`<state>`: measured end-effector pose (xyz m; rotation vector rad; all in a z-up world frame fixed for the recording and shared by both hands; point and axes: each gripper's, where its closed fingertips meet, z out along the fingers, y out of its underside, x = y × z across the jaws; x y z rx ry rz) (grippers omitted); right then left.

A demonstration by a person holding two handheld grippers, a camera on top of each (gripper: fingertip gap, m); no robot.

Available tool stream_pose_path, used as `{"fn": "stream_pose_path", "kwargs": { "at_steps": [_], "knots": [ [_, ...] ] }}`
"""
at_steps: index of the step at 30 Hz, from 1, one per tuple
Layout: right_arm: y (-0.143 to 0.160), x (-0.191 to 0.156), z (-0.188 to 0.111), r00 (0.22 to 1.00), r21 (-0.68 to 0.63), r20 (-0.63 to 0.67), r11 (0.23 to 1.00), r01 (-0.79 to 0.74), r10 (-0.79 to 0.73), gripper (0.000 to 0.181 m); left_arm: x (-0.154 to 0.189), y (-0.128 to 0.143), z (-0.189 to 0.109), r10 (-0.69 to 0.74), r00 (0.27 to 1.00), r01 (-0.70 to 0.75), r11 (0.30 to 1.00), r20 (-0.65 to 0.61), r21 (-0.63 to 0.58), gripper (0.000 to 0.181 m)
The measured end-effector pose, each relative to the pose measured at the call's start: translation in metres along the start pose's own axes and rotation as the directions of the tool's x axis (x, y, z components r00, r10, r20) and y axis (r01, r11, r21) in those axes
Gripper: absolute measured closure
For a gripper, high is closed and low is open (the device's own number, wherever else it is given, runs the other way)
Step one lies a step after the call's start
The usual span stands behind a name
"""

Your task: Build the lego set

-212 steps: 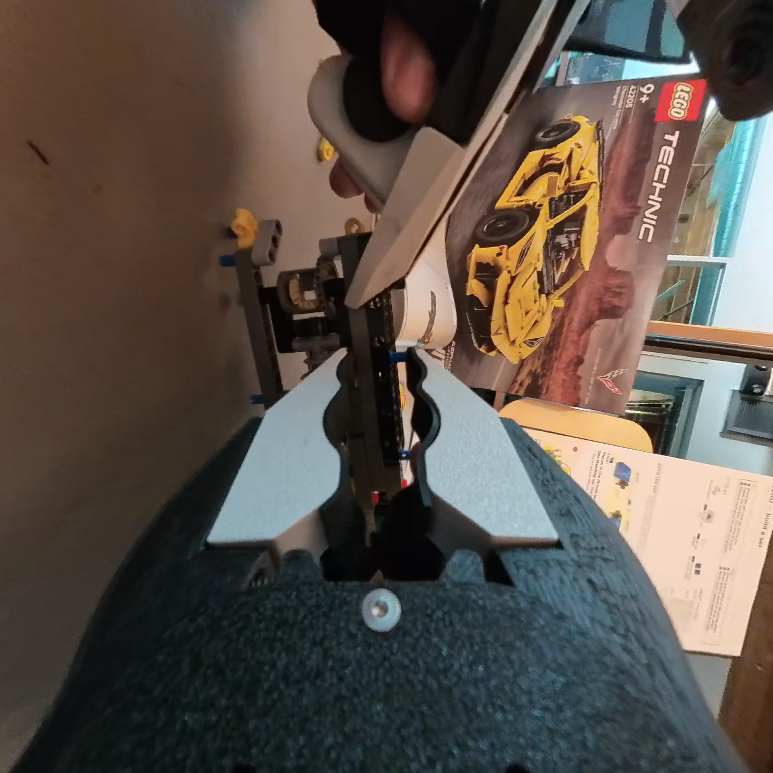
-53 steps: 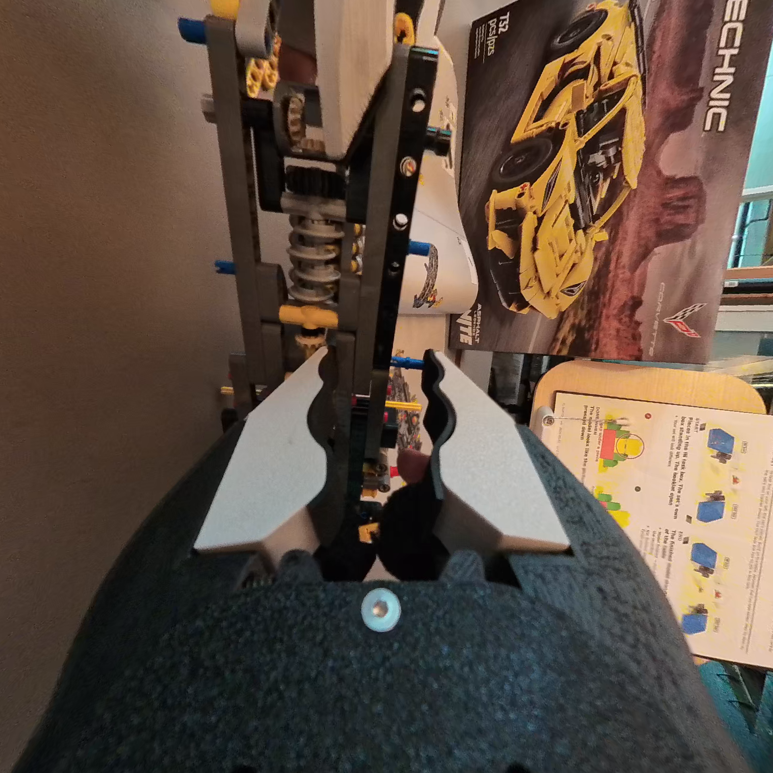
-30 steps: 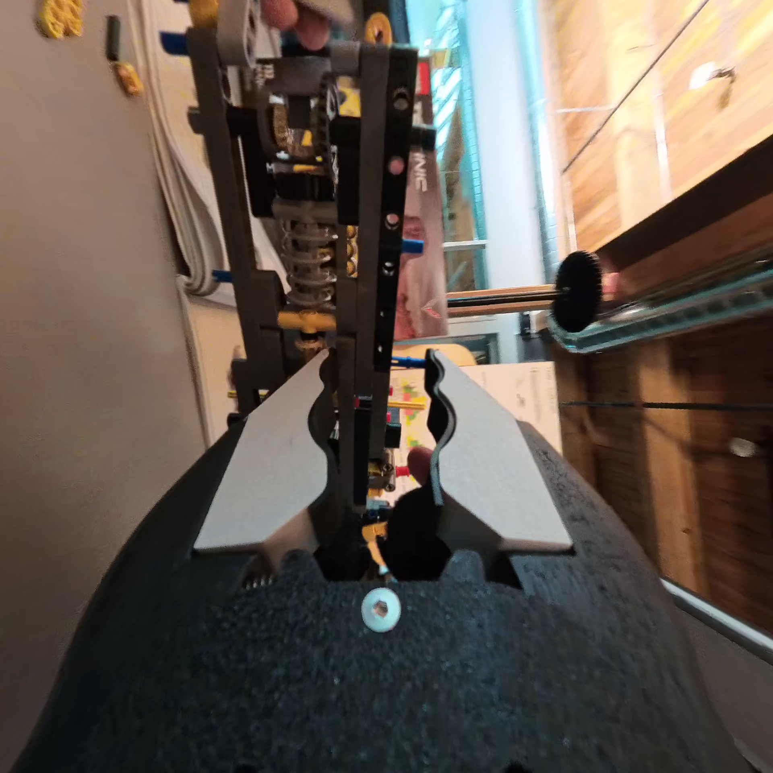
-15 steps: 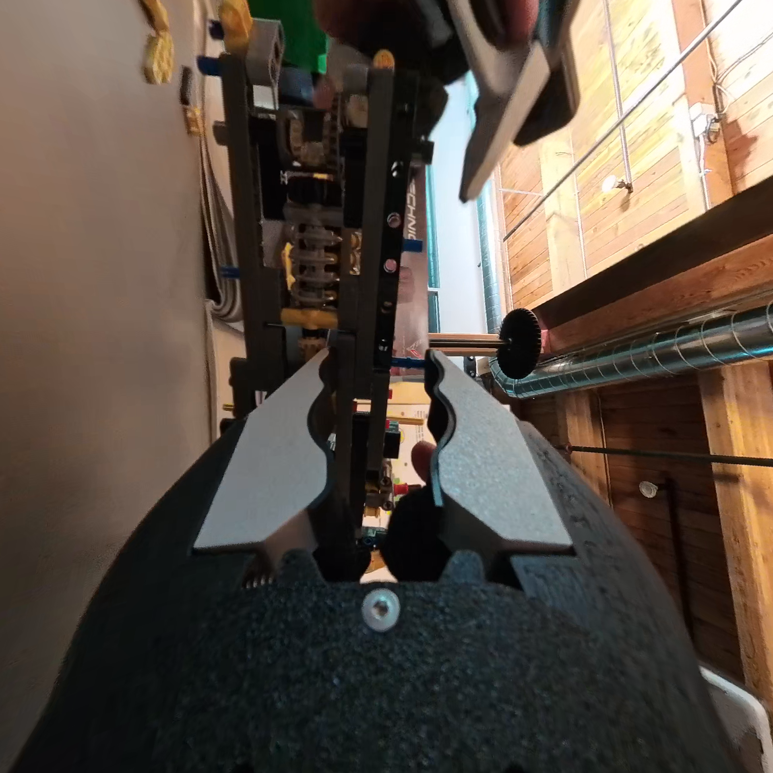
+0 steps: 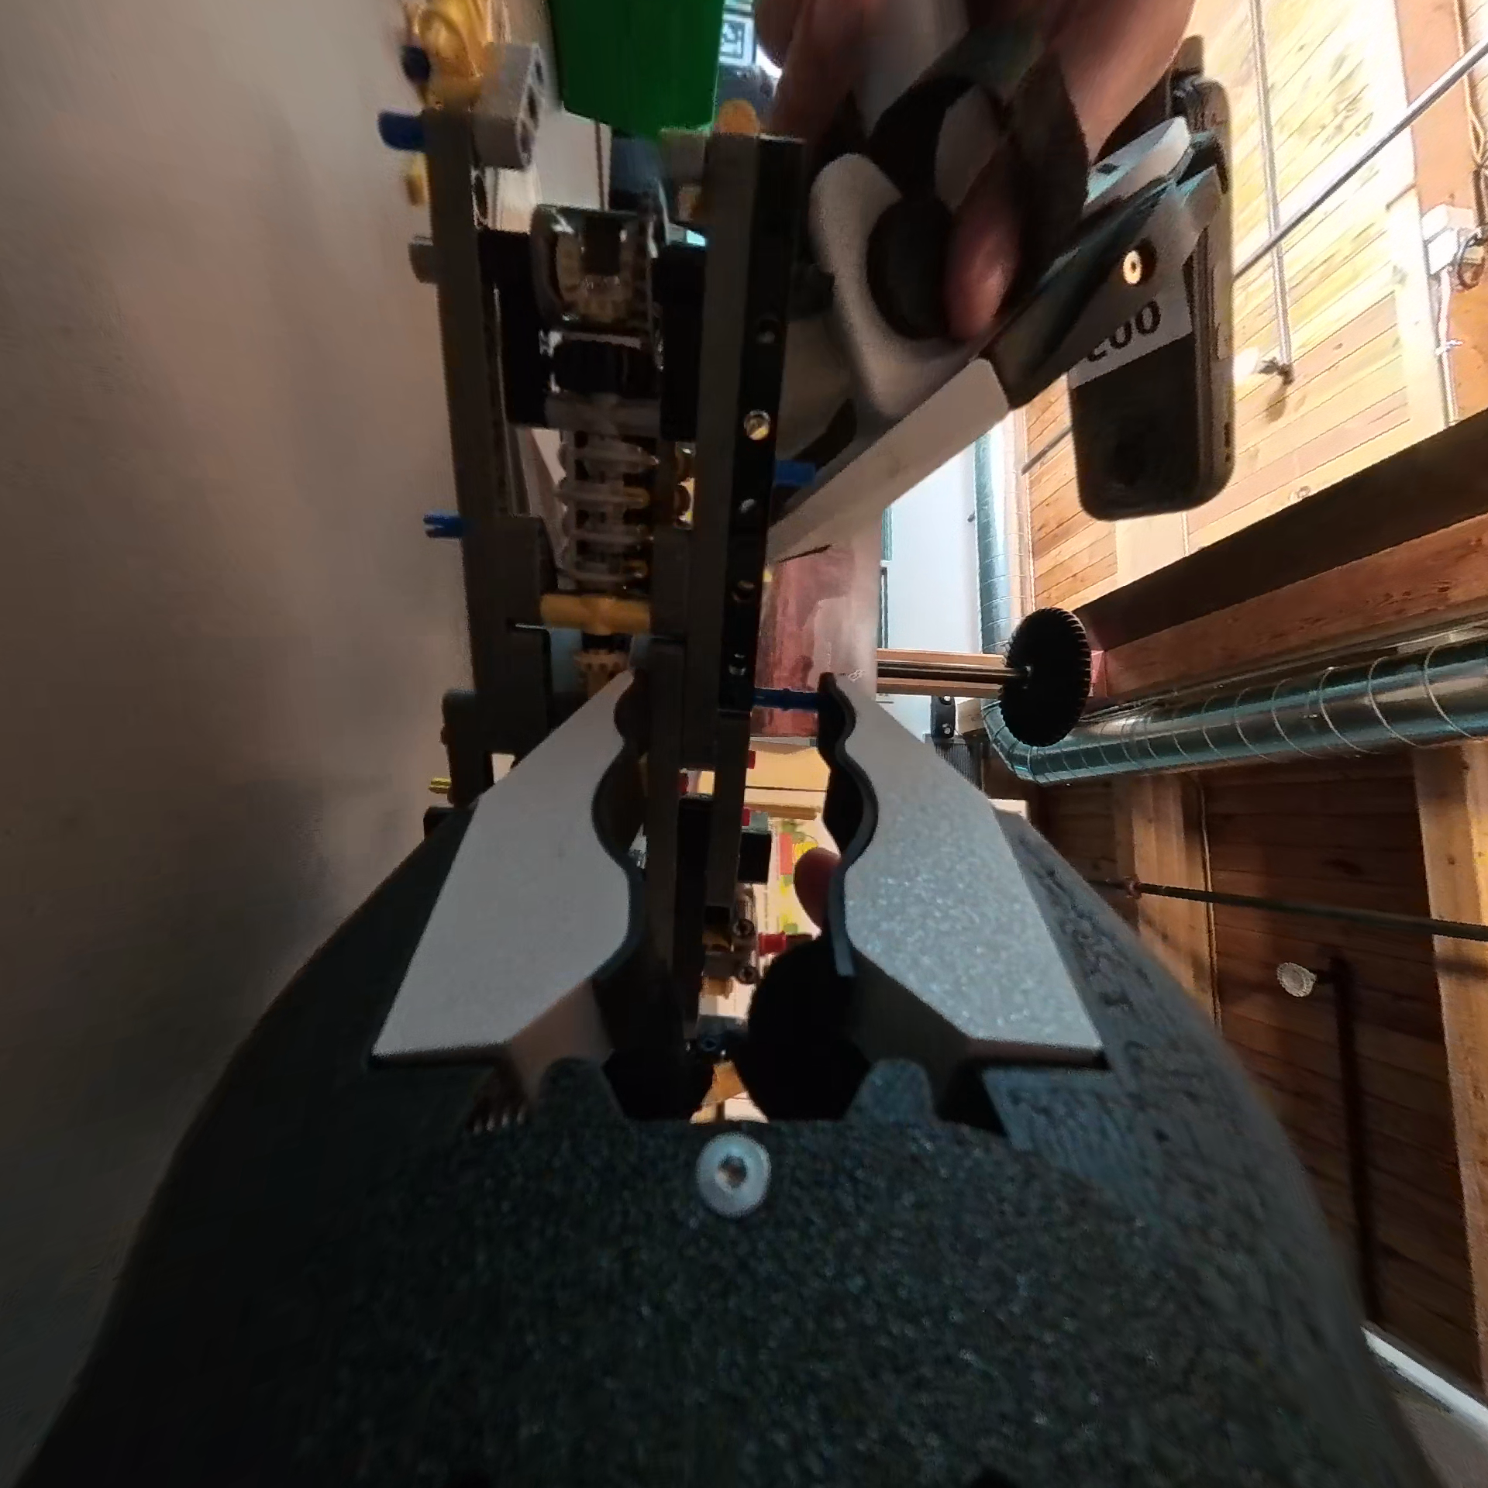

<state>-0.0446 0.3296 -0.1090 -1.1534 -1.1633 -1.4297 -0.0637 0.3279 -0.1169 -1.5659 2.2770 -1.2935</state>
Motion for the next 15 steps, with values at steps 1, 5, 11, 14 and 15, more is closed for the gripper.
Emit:
{"fn": "stream_pose_path", "kwargs": {
  "at_steps": [1,5,11,14,15],
  "knots": [
    [-0.001,-0.002,0.000,1.000,0.004,0.008,1.000,0.000,0.000,0.139,0.000,0.003,0.002,0.005,1.000,-0.005,1.000,-0.004,-0.005,0.168],
    [-0.002,-0.008,0.002,1.000,0.000,0.022,1.000,0.015,-0.015,0.140,-0.006,0.008,0.004,0.074,0.996,-0.074,0.997,0.040,0.012,0.169],
    [-0.003,-0.013,0.005,0.997,-0.041,0.059,0.998,-0.051,0.054,0.140,-0.012,0.014,0.003,0.134,0.986,-0.140,0.988,0.099,0.065,0.170],
    [0.001,-0.014,0.002,0.981,-0.090,0.099,0.984,-0.156,0.164,0.140,-0.009,0.014,0.004,0.174,0.979,-0.183,0.980,0.108,0.080,0.170],
    [0.003,-0.015,-0.001,0.968,-0.112,0.128,0.973,-0.204,0.218,0.139,-0.007,0.014,0.005,0.183,0.976,-0.193,0.978,0.115,0.079,0.170]
  ]
}}
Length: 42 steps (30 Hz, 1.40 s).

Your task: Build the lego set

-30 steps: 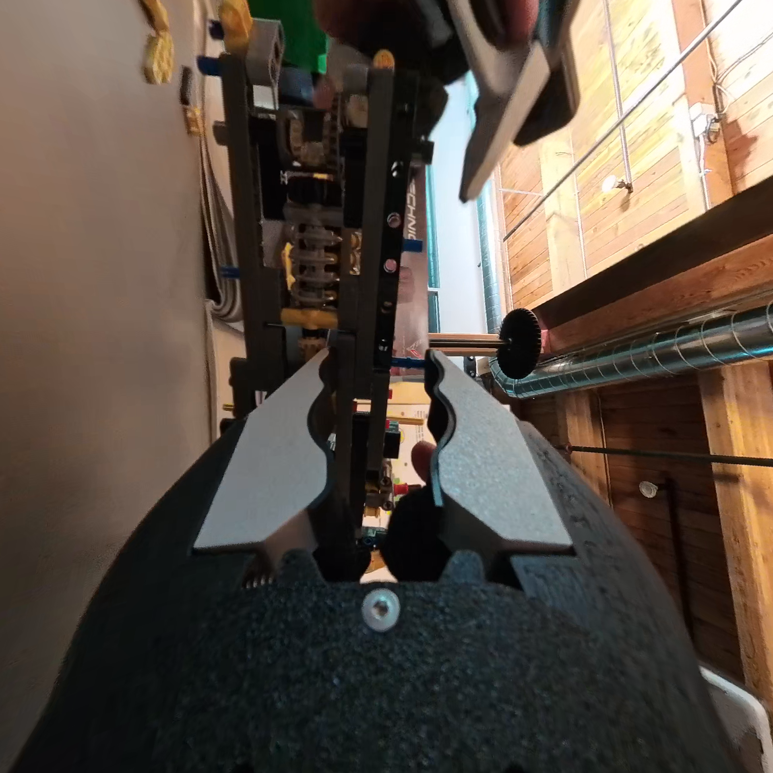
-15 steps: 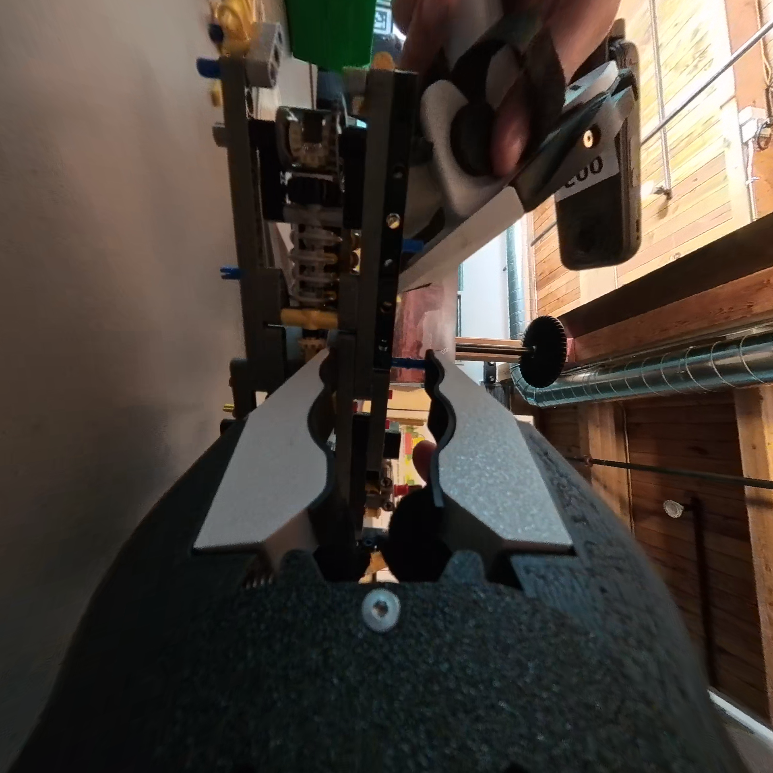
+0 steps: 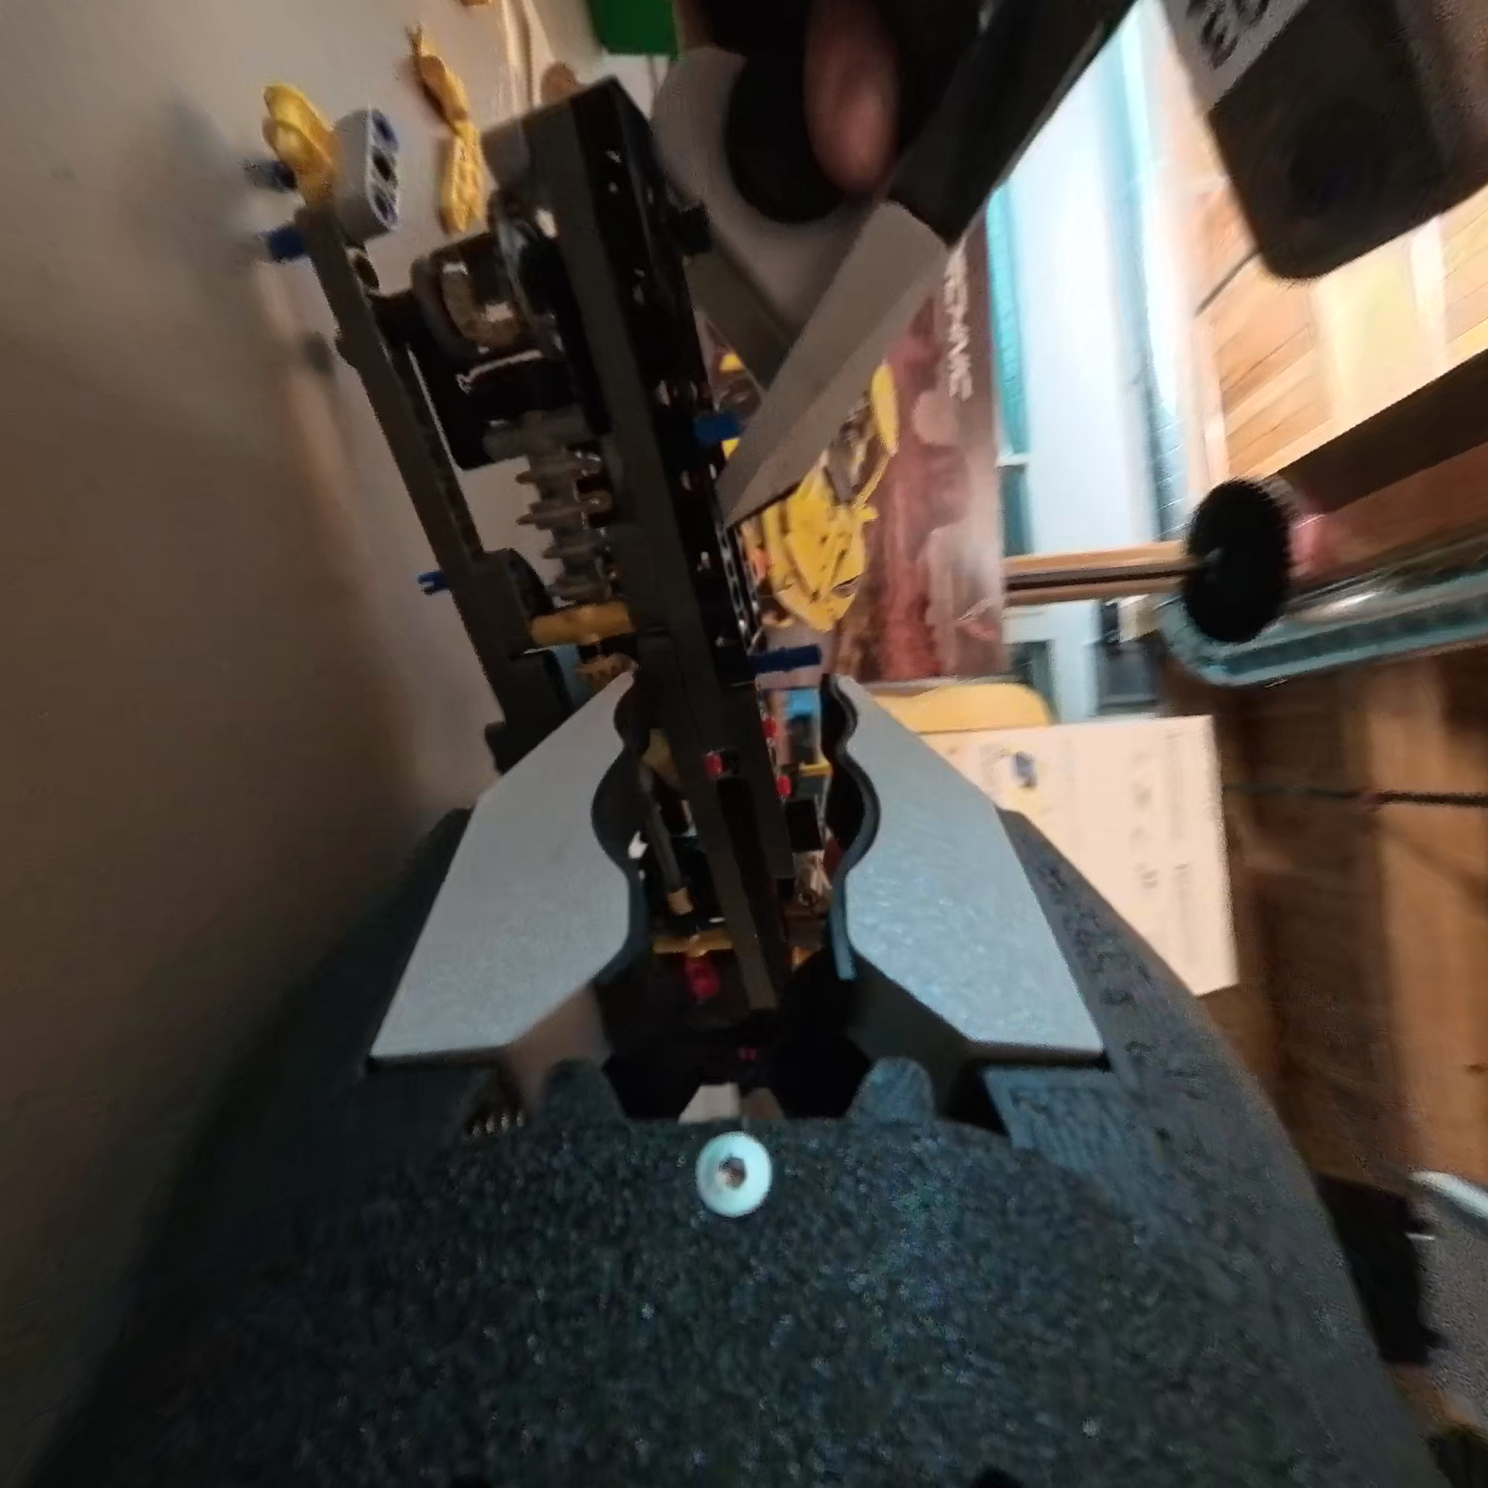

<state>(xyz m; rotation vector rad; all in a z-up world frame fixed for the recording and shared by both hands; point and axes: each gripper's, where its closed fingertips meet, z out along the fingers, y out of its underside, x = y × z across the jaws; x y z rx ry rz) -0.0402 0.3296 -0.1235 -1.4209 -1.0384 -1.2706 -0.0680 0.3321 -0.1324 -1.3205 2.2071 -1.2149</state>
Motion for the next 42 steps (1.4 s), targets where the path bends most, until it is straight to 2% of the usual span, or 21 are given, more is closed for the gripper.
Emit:
{"fn": "stream_pose_path", "kwargs": {
  "at_steps": [4,6,8,10,11,12,14,17,21,23,28,33,42],
  "knots": [
    [0.000,0.008,-0.021,0.962,-0.050,0.060,0.963,-0.264,0.266,0.136,0.005,0.000,-0.001,0.040,0.998,-0.041,0.999,0.055,0.014,0.170],
    [-0.001,0.008,-0.030,0.880,-0.072,0.097,0.885,-0.460,0.465,0.138,0.006,0.000,-0.002,0.029,0.997,-0.030,0.999,0.066,0.024,0.170],
    [-0.002,0.007,-0.035,0.699,-0.109,0.143,0.713,-0.693,0.701,0.138,0.006,-0.001,0.000,-0.002,0.998,0.000,0.999,0.057,0.037,0.170],
    [-0.005,0.005,-0.036,0.457,-0.143,0.186,0.485,-0.863,0.870,0.138,0.008,-0.002,0.002,-0.022,0.998,0.020,0.999,0.052,0.046,0.170],
    [-0.009,0.005,-0.037,0.373,-0.144,0.223,0.408,-0.901,0.901,0.138,0.009,-0.002,0.003,-0.024,0.998,0.022,0.999,0.054,0.046,0.170],
    [-0.010,0.008,-0.037,0.340,-0.136,0.236,0.378,-0.916,0.910,0.140,0.010,-0.001,0.003,-0.020,0.998,0.018,0.999,0.060,0.040,0.169],
    [-0.003,0.019,-0.033,0.306,-0.098,0.209,0.332,-0.938,0.929,0.150,0.012,-0.001,0.005,-0.010,0.998,0.008,0.999,0.066,0.032,0.170],
    [-0.002,0.025,-0.031,0.261,-0.076,0.225,0.284,-0.956,0.939,0.155,0.015,0.000,0.009,-0.033,0.999,0.031,0.998,0.038,0.047,0.170],
    [0.002,0.020,-0.033,0.322,-0.089,0.188,0.342,-0.935,0.928,0.158,0.014,-0.001,0.009,-0.100,0.995,0.101,0.992,-0.016,0.077,0.170],
    [0.000,0.020,-0.034,0.323,-0.084,0.199,0.345,-0.935,0.925,0.160,0.011,-0.002,0.008,-0.134,0.990,0.137,0.986,-0.041,0.090,0.170],
    [0.004,0.017,-0.033,0.225,-0.124,0.229,0.258,-0.958,0.947,0.161,0.004,-0.004,0.004,-0.237,0.962,0.254,0.959,-0.138,0.126,0.169],
    [0.007,0.013,-0.032,0.128,-0.165,0.255,0.174,-0.971,0.959,0.162,0.000,-0.005,0.002,-0.284,0.940,0.312,0.940,-0.191,0.139,0.169],
    [0.006,0.005,-0.028,0.073,-0.217,0.281,0.138,-0.966,0.957,0.163,-0.001,-0.005,0.002,-0.295,0.931,0.328,0.934,-0.214,0.141,0.169]
  ]
}}
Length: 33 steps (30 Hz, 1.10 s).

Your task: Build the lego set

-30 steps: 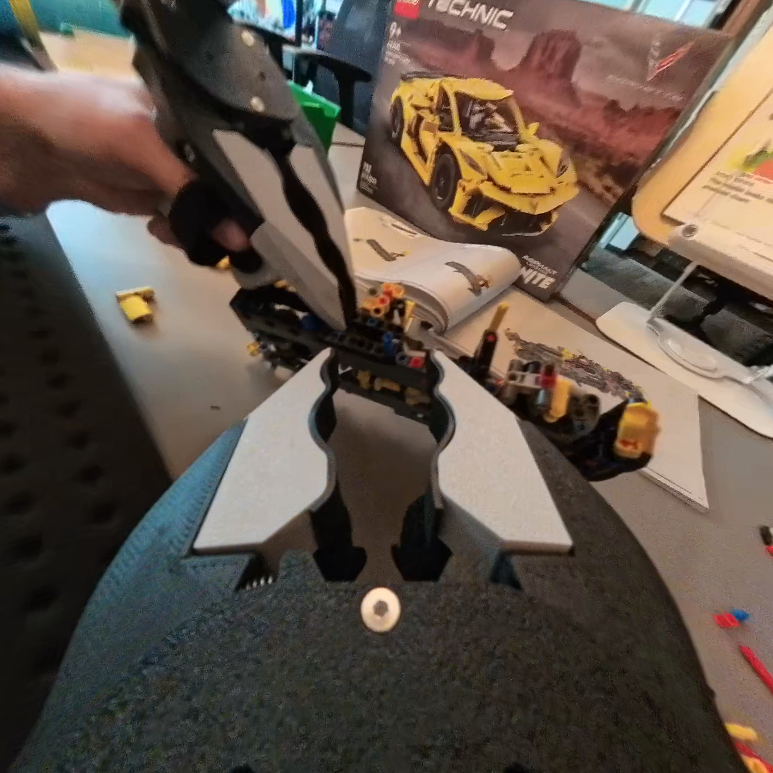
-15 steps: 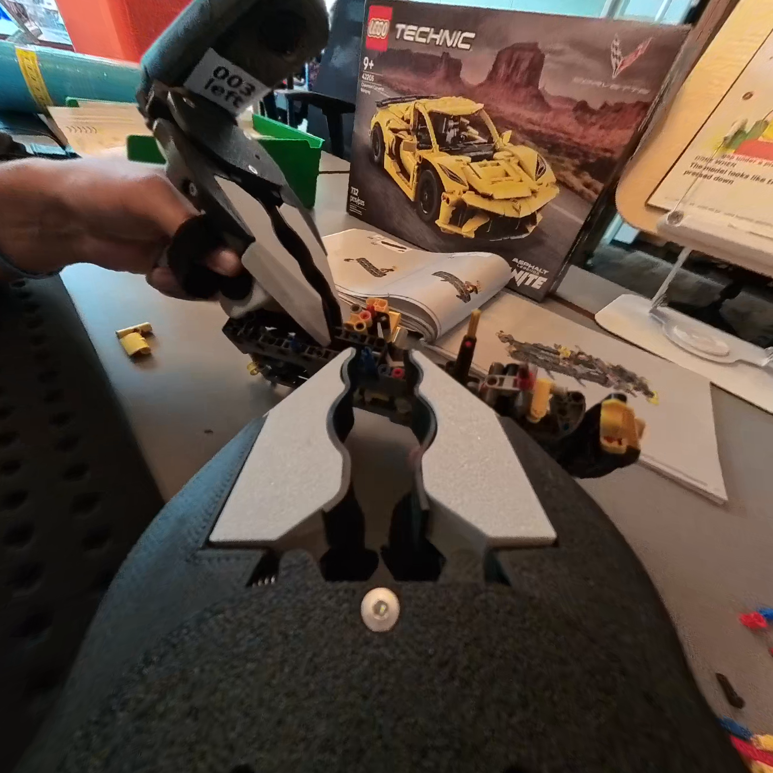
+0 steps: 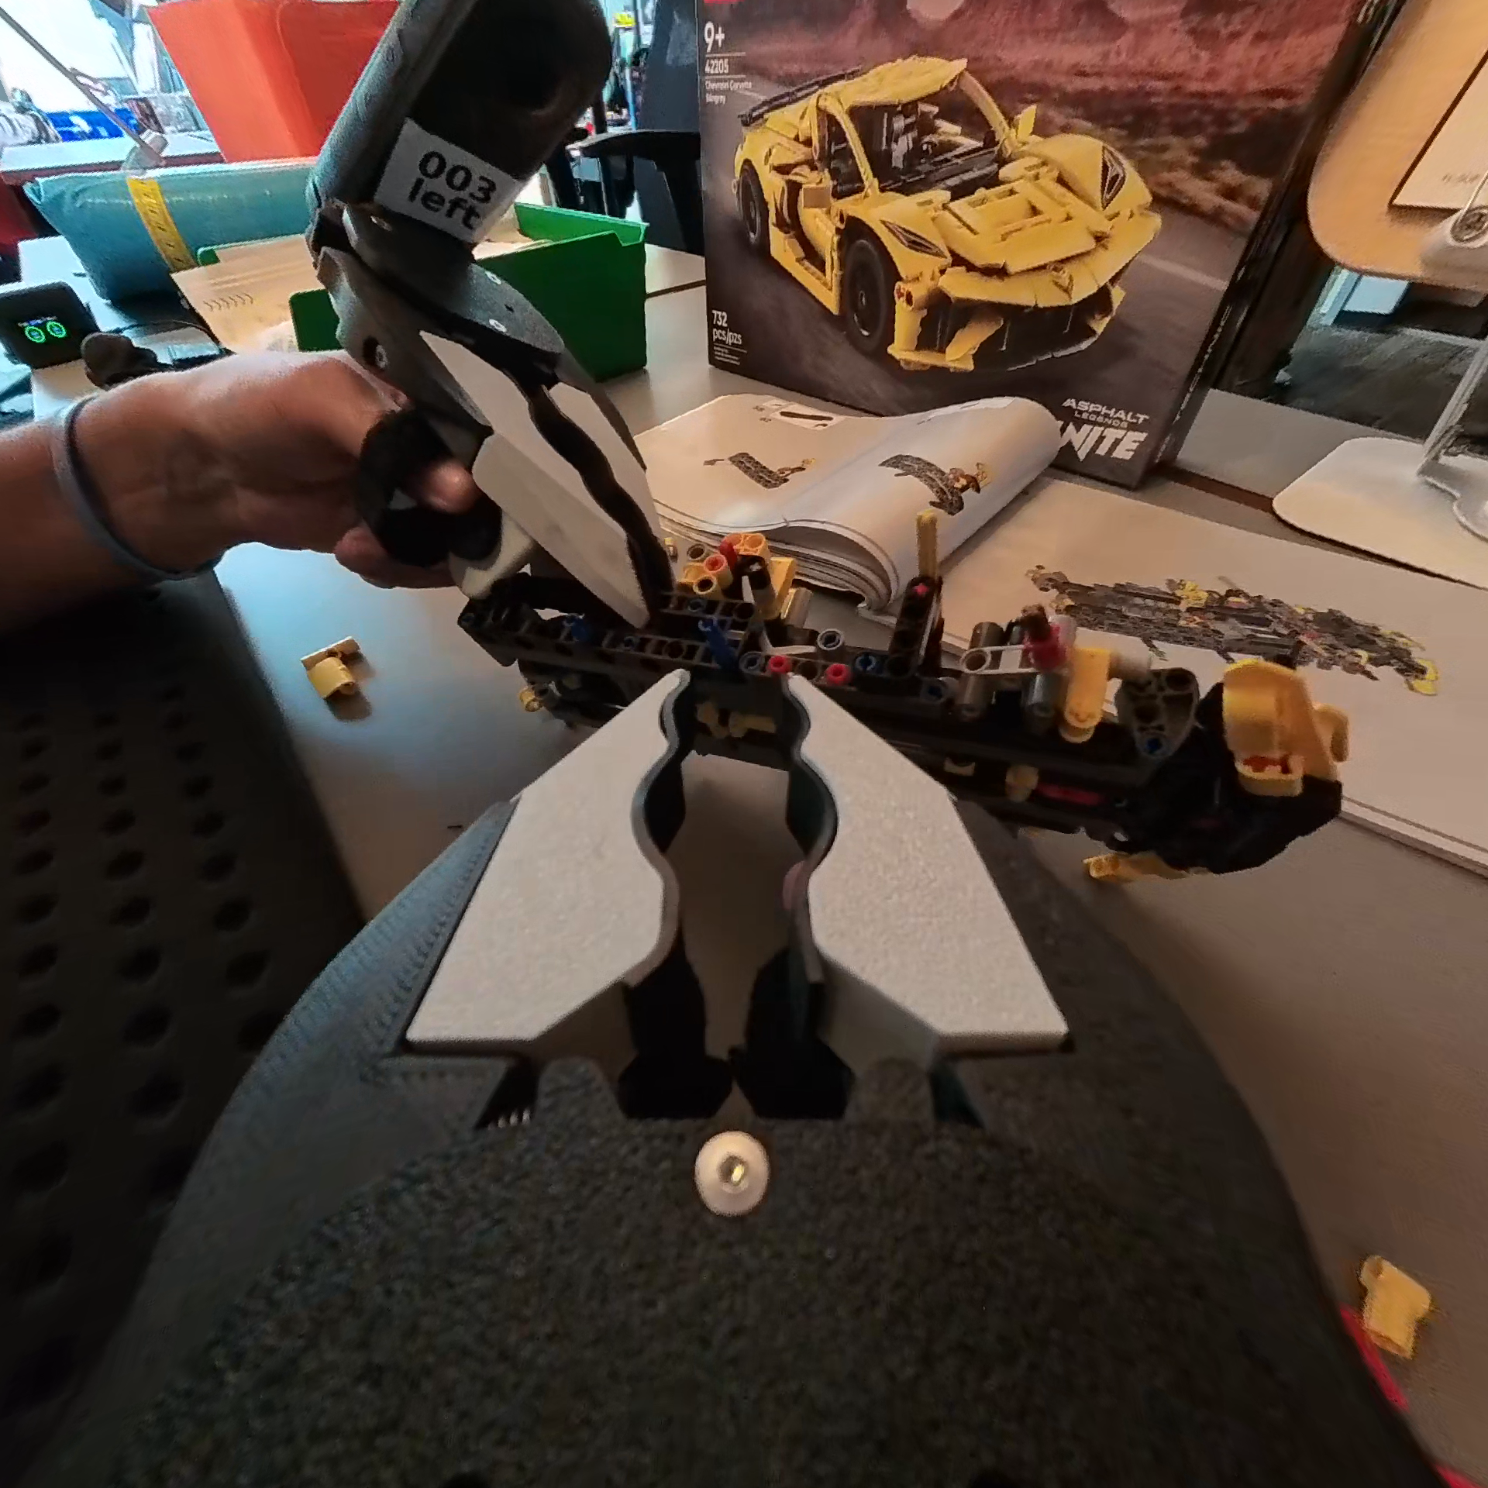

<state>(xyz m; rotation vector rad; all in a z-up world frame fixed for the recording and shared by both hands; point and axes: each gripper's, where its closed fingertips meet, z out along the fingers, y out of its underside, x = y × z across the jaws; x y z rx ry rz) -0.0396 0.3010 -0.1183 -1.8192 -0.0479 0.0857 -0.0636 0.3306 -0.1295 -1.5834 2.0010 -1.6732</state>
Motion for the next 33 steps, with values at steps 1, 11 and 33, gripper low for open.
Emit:
{"fn": "stream_pose_path", "kwargs": {
  "at_steps": [1,11,33],
  "knots": [
    [0.0001,0.0004,0.0001,1.000,0.000,0.000,1.000,-0.005,0.005,0.163,-0.0005,-0.0003,-0.0003,-0.004,1.000,0.004,1.000,-0.001,0.002,0.169],
    [0.0023,0.0032,0.0009,1.000,-0.009,-0.011,1.000,-0.014,0.014,0.164,-0.0011,-0.0003,-0.0011,-0.017,1.000,0.017,1.000,-0.016,0.004,0.169],
    [0.0049,0.0063,0.0023,0.999,-0.018,-0.034,1.000,-0.001,0.000,0.165,-0.0025,-0.0010,-0.0025,-0.046,0.998,0.046,0.999,-0.036,0.013,0.169]
  ]
}}
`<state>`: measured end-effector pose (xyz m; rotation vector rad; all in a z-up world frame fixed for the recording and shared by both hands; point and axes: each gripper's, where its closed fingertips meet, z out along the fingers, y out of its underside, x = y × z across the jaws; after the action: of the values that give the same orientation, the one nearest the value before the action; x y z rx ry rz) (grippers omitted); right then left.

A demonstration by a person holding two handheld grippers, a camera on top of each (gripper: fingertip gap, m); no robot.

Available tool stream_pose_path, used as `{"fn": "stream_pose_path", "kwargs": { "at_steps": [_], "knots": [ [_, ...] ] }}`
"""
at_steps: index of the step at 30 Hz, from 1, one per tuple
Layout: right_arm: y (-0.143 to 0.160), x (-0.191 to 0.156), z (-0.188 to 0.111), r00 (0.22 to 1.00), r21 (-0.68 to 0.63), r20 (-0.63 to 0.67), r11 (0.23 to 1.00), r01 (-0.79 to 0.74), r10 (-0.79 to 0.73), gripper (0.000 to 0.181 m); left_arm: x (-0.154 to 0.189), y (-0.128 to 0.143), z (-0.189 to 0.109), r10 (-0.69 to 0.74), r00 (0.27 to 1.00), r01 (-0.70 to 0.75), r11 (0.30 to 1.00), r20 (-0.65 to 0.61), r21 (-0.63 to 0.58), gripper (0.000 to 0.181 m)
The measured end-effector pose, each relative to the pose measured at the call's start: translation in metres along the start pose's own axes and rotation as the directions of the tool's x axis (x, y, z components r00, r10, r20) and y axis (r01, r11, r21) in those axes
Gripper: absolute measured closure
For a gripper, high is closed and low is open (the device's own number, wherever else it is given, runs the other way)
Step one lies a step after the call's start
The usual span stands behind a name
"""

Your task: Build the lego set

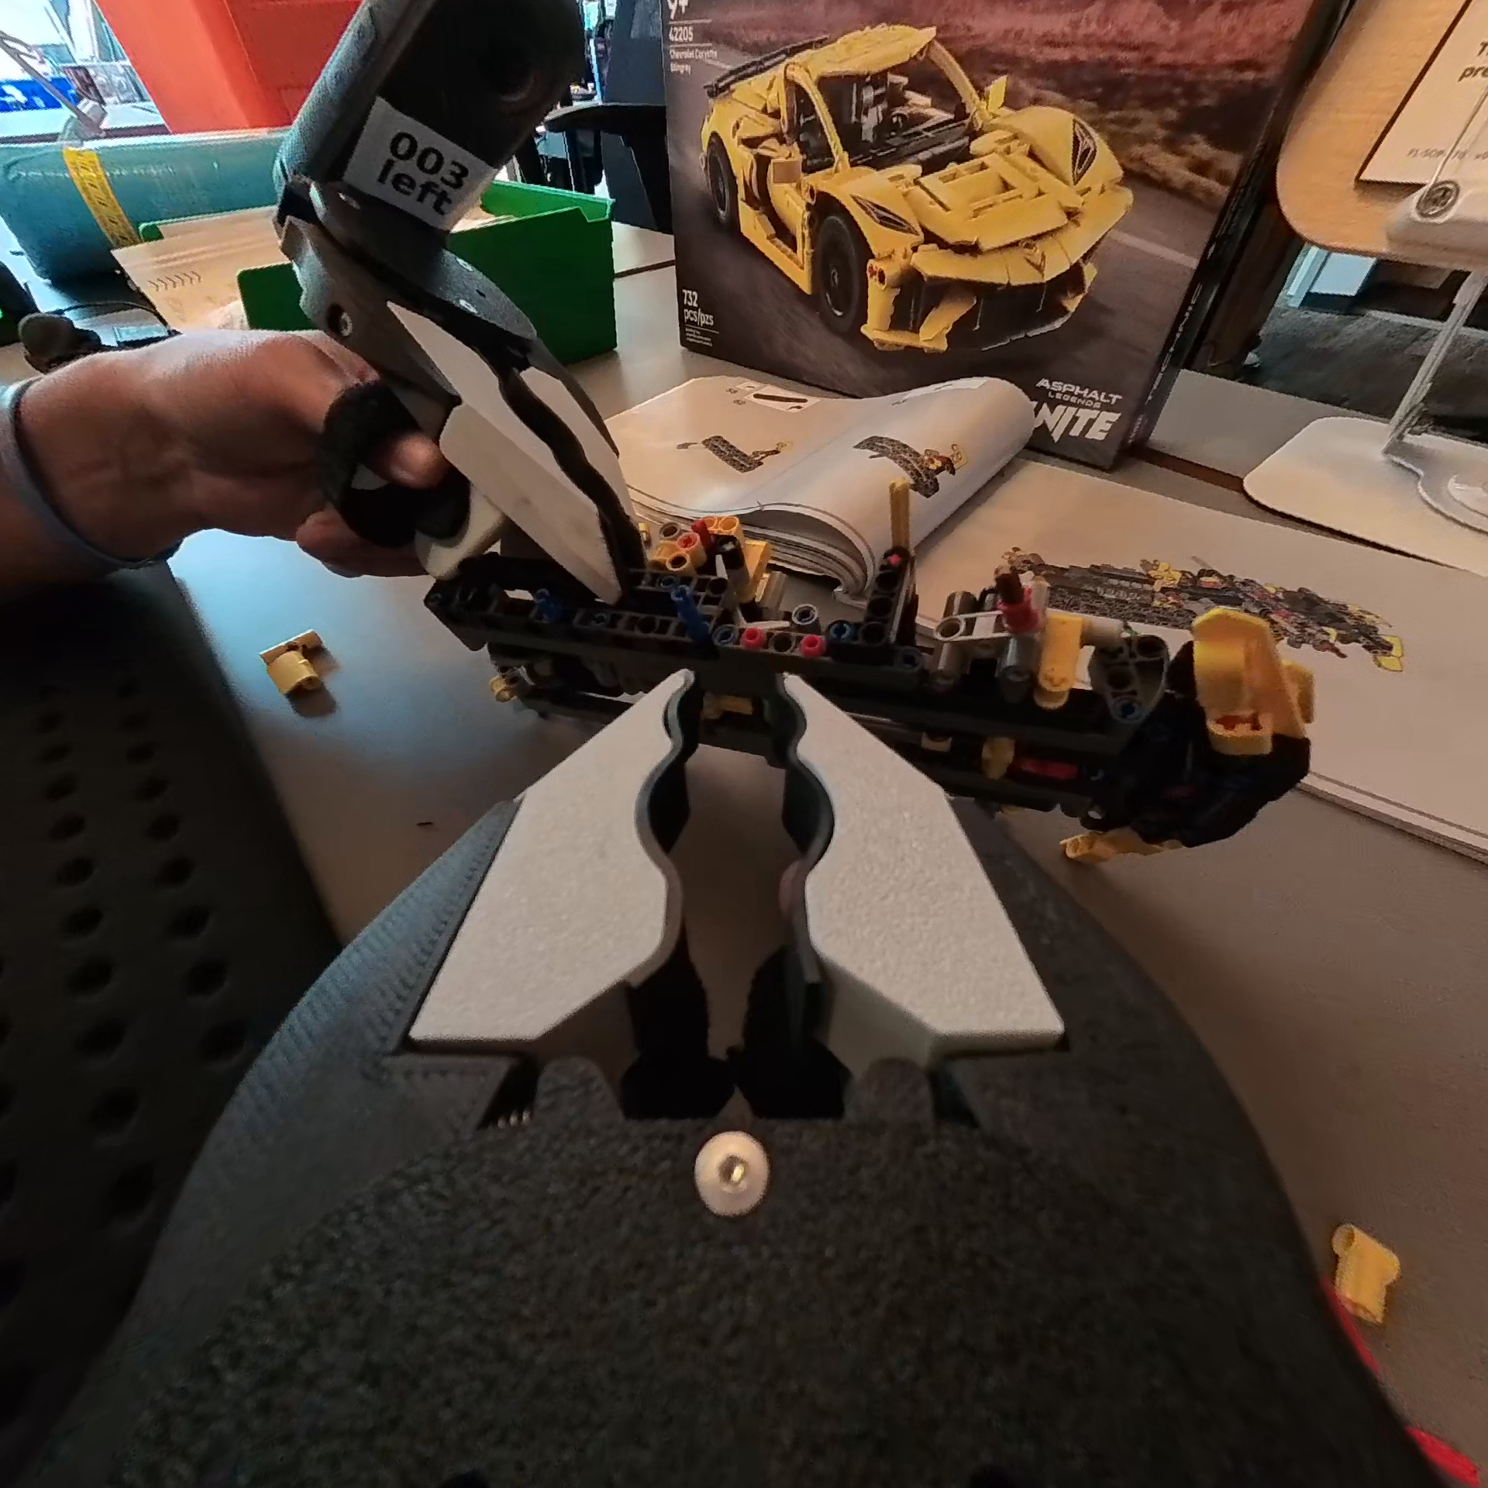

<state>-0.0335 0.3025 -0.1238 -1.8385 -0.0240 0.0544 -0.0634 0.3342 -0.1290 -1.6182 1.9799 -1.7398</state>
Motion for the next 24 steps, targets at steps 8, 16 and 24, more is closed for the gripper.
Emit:
{"fn": "stream_pose_path", "kwargs": {
  "at_steps": [8,16,24],
  "knots": [
    [-0.0010,-0.0007,-0.0007,1.000,0.006,0.000,1.000,0.003,-0.003,0.165,0.0001,0.0000,-0.0001,-0.003,1.000,0.003,1.000,-0.002,0.001,0.169],
    [-0.0001,-0.0008,0.0000,1.000,0.002,-0.002,1.000,0.009,-0.009,0.165,0.0007,0.0002,0.0003,0.003,1.000,-0.003,1.000,0.001,-0.001,0.169],
    [0.0000,-0.0012,0.0002,1.000,0.001,0.001,1.000,0.009,-0.009,0.165,0.0008,0.0000,0.0002,-0.002,1.000,0.002,1.000,-0.005,0.000,0.169]
  ]
}}
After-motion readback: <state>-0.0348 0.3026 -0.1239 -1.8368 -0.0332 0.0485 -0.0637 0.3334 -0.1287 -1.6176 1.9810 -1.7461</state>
